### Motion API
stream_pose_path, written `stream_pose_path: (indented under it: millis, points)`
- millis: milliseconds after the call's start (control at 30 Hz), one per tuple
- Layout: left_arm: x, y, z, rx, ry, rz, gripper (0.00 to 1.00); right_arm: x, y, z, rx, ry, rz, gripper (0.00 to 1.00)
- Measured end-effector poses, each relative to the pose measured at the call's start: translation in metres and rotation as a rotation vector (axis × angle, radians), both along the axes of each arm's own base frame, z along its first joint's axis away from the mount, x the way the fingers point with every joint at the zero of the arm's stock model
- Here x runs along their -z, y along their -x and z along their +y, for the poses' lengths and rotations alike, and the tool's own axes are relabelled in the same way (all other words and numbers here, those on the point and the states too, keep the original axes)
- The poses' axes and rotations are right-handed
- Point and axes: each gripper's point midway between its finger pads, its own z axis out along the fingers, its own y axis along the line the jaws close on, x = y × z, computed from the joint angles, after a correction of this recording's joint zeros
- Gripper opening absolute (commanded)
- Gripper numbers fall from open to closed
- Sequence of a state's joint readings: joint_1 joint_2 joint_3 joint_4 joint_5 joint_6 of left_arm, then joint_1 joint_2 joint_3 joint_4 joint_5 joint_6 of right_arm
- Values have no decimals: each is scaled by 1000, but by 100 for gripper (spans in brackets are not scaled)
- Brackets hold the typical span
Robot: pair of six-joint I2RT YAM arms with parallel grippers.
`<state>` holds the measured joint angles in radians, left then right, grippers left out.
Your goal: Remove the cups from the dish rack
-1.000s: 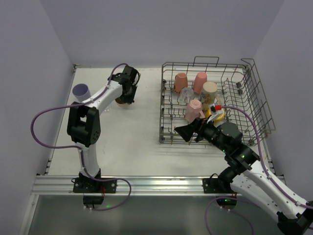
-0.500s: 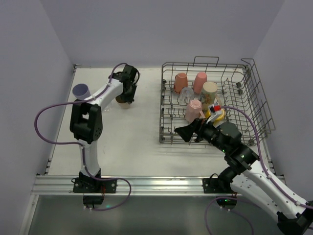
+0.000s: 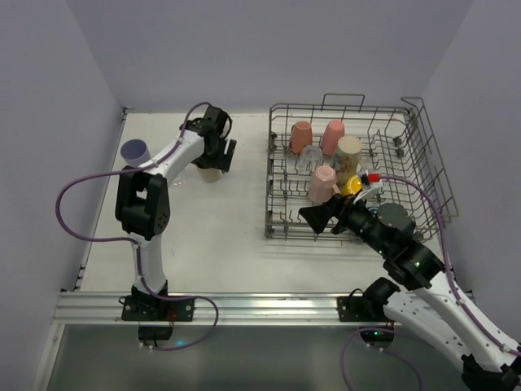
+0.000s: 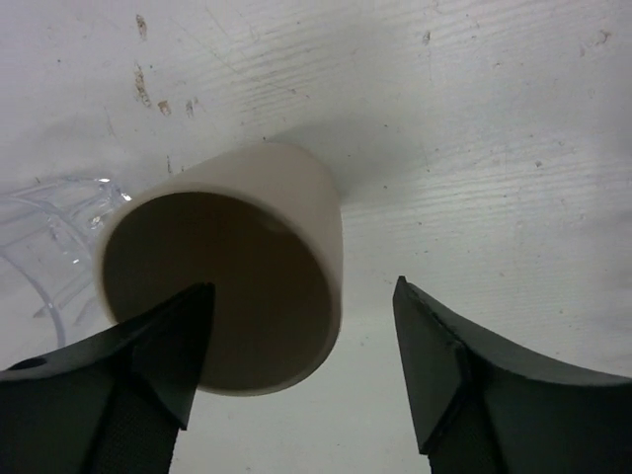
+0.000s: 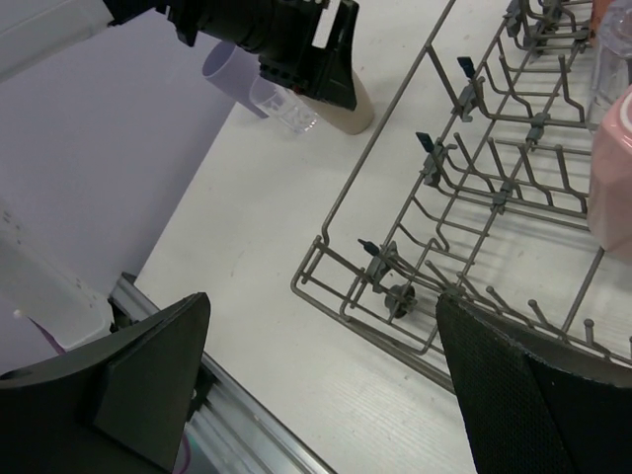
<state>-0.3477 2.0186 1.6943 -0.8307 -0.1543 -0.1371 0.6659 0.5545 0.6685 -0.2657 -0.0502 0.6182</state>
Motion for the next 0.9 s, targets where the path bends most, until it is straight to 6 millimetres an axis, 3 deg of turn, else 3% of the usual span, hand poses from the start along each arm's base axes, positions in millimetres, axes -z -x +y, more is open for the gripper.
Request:
stream_pose_path:
  millis: [133,367,500,600,700,833,900]
  points:
    - [-19,-4,-1,-7,20,-53,93,-8,0,-5,10,32,-5,99]
    - [-53,-10,-8,3,80,-146,95,-9,-8,-12,54,95,2,99]
    - [-76,-9,-14,17,128,-192,95,3,-23,-22,138,175,22,99]
    - [-111,-1,-25,43,212,-268,95,13,-45,-34,234,266,47,99]
    - [-162,26,-41,115,336,-393,95,27,-69,-49,325,359,86,99]
    - [-223,99,-68,290,551,-550,95,56,-93,-70,395,492,159,99]
    - [-237,133,-69,363,636,-622,95,65,-104,-77,405,552,183,99]
